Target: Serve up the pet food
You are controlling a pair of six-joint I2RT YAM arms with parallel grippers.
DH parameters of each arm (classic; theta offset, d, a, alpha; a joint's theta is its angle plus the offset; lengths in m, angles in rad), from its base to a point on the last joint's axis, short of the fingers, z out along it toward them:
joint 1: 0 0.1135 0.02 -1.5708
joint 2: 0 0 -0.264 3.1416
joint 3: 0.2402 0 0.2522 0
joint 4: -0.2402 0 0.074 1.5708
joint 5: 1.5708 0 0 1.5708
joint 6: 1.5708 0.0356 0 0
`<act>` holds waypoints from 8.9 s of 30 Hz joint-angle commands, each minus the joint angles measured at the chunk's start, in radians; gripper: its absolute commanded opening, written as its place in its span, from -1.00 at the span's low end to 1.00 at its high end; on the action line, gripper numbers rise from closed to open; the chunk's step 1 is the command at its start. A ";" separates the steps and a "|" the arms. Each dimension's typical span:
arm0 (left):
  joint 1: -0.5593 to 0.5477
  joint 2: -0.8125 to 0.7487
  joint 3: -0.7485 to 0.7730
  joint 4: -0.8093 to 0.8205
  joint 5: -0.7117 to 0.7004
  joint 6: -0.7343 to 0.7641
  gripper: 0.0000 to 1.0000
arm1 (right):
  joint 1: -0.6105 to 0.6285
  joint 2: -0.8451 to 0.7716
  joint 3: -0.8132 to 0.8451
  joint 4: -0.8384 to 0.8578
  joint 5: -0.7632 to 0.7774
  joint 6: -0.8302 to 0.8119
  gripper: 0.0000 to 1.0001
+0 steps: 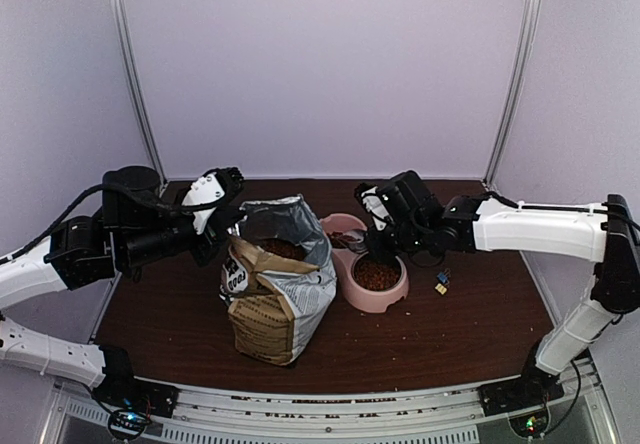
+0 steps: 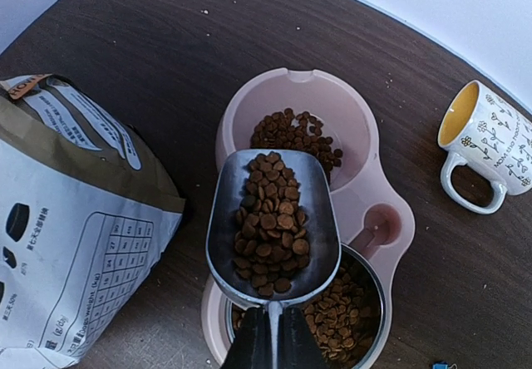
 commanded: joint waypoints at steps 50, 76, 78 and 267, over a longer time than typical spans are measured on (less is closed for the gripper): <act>0.002 -0.022 0.036 0.125 0.012 0.011 -1.00 | -0.050 0.255 0.480 -0.556 0.088 -0.149 -1.00; 0.002 -0.011 0.038 0.123 0.021 0.015 -1.00 | -0.056 -0.346 -0.088 -0.113 0.220 0.033 -1.00; 0.002 -0.009 0.038 0.123 0.021 0.014 -1.00 | -0.068 -0.412 -0.160 -0.082 0.267 0.068 -1.00; -0.396 0.077 0.301 -0.647 0.022 -0.703 0.53 | 0.008 -0.214 -0.001 0.184 -0.149 0.232 0.44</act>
